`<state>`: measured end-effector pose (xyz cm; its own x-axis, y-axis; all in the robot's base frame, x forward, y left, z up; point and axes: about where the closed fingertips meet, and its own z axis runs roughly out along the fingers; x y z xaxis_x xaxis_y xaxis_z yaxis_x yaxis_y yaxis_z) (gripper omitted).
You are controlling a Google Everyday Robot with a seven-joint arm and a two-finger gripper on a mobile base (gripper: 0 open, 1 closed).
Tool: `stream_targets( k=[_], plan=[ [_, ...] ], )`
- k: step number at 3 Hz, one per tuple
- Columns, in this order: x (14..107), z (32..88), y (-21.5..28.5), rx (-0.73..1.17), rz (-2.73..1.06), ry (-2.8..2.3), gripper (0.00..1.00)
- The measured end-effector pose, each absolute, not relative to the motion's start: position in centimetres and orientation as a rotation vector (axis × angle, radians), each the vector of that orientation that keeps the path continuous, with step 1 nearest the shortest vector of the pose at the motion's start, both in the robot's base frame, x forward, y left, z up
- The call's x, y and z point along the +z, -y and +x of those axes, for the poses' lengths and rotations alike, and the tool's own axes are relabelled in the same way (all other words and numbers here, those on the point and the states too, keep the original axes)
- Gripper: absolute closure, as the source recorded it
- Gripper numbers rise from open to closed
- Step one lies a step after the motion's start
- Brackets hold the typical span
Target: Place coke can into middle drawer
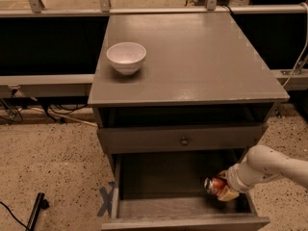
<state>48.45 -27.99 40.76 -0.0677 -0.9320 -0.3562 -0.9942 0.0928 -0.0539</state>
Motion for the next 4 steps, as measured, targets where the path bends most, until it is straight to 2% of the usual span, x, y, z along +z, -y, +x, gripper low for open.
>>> stream_targets(
  k=[1, 2, 3, 4],
  plan=[
    [41.5, 48.3, 27.6, 0.31, -1.904, -2.057, 0.31],
    [43.0, 47.8, 27.2, 0.295, -1.9, -2.02, 0.53],
    [45.4, 47.0, 27.1, 0.294, -1.887, -1.96, 0.52],
    [48.6, 45.4, 28.3, 0.29, -1.831, -1.895, 0.29]
  ],
)
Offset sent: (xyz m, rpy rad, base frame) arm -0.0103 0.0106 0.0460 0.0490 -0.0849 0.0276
